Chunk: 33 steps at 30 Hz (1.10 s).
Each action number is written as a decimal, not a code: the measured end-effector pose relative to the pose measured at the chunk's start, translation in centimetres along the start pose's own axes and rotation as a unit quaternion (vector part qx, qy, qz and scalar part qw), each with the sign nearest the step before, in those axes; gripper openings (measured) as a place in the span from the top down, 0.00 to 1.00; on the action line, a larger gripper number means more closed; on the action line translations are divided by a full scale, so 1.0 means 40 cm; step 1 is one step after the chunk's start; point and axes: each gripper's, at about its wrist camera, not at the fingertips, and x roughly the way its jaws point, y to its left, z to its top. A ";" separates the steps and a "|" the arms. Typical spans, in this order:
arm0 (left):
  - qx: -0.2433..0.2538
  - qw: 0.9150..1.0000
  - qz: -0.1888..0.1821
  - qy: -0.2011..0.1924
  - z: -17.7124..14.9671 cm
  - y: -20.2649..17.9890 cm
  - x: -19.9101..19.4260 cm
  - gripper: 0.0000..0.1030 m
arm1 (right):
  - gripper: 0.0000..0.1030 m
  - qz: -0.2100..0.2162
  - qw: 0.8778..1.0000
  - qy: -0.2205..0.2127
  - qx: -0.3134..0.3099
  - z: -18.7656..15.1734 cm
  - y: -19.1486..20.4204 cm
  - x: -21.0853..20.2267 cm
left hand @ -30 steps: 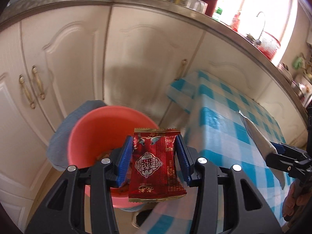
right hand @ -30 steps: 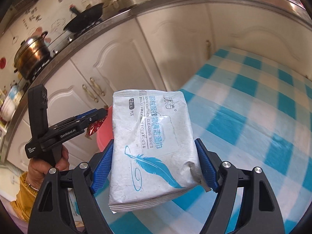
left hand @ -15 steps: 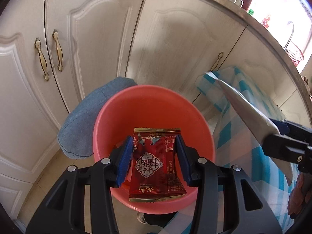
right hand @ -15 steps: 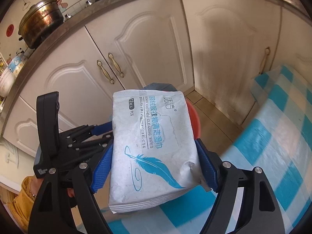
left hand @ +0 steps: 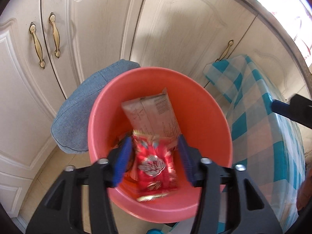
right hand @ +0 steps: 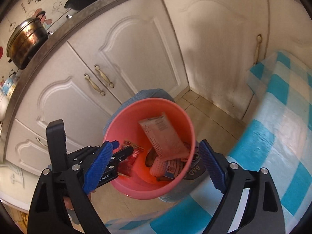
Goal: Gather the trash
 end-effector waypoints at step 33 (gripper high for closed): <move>0.164 0.970 -0.005 -0.179 0.000 -0.440 -0.419 0.07 | 0.11 -0.232 0.937 -0.228 0.124 -0.320 -0.180 -0.654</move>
